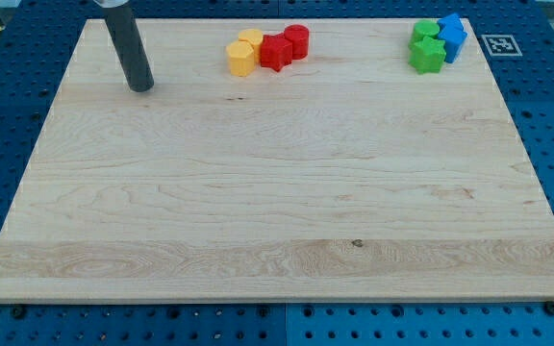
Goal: Move your arm to the center right of the board
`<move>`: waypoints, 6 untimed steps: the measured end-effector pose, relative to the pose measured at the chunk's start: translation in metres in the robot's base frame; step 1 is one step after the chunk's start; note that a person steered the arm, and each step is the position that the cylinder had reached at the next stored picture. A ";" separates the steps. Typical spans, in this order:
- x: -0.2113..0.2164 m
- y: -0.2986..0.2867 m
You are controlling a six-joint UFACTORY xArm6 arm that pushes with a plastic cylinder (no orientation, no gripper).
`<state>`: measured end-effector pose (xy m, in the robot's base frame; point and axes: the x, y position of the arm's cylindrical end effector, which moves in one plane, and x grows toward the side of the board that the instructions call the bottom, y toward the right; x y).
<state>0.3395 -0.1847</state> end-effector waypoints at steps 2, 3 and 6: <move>0.140 0.072; 0.161 0.144; 0.145 0.290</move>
